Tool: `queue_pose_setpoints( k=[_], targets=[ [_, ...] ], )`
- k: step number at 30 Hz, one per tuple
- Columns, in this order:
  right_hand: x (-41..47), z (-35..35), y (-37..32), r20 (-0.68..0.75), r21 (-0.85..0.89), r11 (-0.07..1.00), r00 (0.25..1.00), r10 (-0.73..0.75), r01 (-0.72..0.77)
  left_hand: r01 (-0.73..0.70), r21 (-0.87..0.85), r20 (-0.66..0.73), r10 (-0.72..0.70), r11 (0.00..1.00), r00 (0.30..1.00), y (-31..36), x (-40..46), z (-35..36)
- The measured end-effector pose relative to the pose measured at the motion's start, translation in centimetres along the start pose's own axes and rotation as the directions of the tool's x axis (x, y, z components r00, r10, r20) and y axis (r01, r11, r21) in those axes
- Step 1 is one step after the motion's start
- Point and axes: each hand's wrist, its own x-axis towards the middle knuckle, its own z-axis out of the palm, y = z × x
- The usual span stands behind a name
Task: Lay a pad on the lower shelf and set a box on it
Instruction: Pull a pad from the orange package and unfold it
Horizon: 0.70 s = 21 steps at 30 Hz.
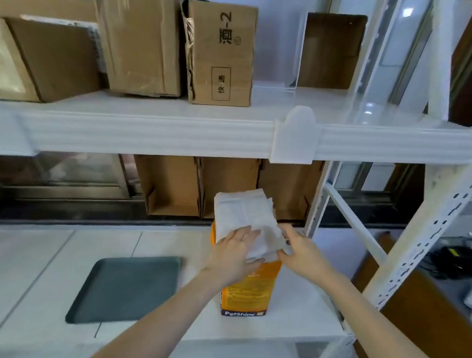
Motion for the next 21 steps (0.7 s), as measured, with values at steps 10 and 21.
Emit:
queue_pose_setpoints(
  k=[10, 21],
  targets=[
    [0.8, -2.3, -3.0, -0.117, 0.347, 0.933, 0.991, -0.058, 0.096, 0.044, 0.072, -0.118, -0.035, 0.996, 0.992, 0.3, 1.8, -0.8],
    [-0.3, -5.8, -9.7, -0.114, 0.338, 0.895, 0.957, -0.268, 0.291, -0.076, -0.367, -0.502, -0.129, 0.927, 0.855, -4.5, -5.4, -13.0]
  ],
)
